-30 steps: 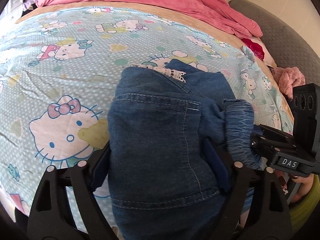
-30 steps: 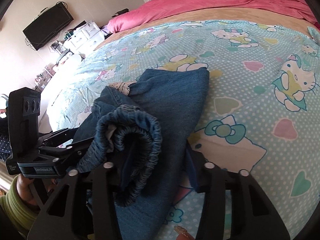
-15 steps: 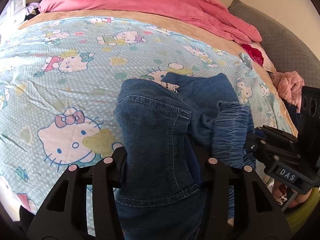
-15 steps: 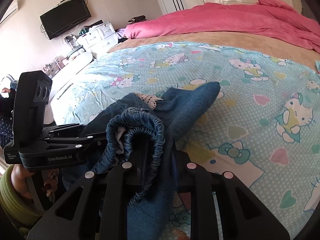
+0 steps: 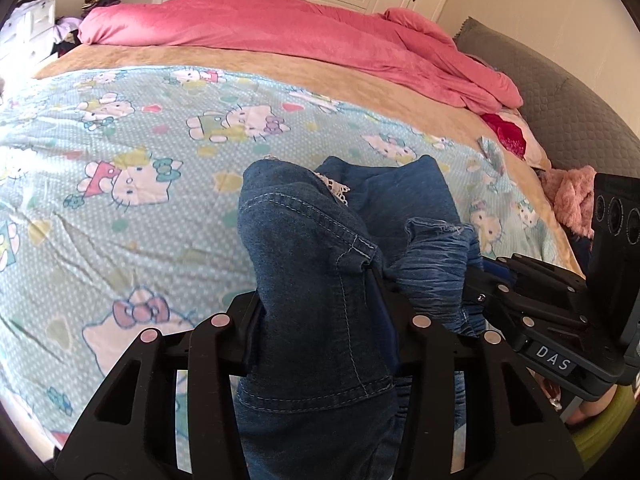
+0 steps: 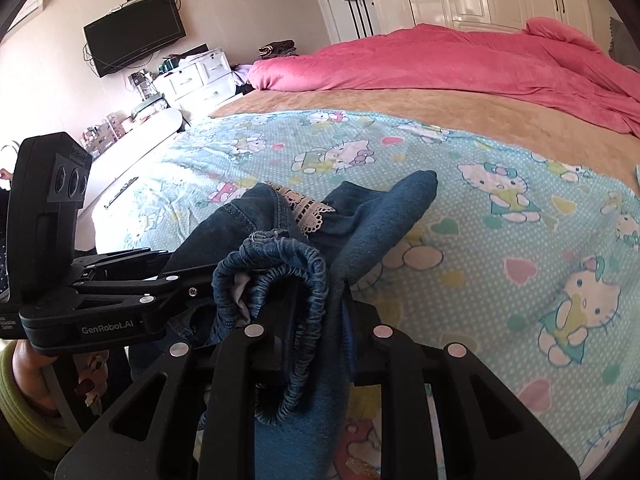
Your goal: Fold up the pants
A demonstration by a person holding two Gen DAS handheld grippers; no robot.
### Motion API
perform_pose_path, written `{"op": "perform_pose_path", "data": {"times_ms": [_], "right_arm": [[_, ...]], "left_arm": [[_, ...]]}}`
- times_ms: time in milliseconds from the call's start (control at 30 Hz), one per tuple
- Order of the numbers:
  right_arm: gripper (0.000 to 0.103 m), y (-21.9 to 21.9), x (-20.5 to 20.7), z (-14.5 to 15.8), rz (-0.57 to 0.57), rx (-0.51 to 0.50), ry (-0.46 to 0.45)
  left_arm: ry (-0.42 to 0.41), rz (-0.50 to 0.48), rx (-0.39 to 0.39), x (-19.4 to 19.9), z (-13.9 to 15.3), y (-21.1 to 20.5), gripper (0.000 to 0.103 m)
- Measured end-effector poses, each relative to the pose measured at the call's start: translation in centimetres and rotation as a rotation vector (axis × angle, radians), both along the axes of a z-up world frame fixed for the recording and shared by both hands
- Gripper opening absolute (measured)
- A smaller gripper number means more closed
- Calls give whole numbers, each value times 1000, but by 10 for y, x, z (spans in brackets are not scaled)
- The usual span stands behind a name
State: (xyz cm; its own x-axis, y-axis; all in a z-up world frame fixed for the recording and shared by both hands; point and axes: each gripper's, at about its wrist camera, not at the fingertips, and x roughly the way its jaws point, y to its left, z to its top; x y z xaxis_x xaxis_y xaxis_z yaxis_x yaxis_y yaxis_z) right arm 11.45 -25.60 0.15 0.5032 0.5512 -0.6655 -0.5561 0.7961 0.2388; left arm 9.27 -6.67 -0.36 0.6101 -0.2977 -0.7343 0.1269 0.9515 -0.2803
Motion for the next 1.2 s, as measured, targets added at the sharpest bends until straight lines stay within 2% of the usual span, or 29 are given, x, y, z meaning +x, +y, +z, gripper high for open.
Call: {"op": "perform_pose_path", "data": {"times_ms": [367,600,700,767,800,833,867,1067,1100,1200], "right_arm": [[18,14,32,12,-8,-31,-64],[18,15,43,-2,-38,-52,-34],[18,12,44,-9,-79,-93,-55],[19,7,47,-14,-103,-97,-43],[28,4,48,-17,-112,-94,-31],[41,2,49,-20,-122,-93,-17],[46,0,49,-22,-128,-94,-8],[52,-5,53,-42,-165,-152,53],[56,-7,54,-46,-179,-164,69],[61,-14,56,-49,-206,-143,101]], "left_arm": [[-49,40,18,31,14,6,35],[-28,50,39,37,-2,8,35],[-10,64,39,38,-11,13,35],[-6,72,40,37,-15,16,42],[-2,77,41,37,-16,17,46],[0,80,43,36,-18,18,48],[2,81,47,36,-19,18,48],[25,86,57,35,-27,19,56],[32,86,59,35,-29,19,57],[36,90,50,33,-30,20,58]]}}
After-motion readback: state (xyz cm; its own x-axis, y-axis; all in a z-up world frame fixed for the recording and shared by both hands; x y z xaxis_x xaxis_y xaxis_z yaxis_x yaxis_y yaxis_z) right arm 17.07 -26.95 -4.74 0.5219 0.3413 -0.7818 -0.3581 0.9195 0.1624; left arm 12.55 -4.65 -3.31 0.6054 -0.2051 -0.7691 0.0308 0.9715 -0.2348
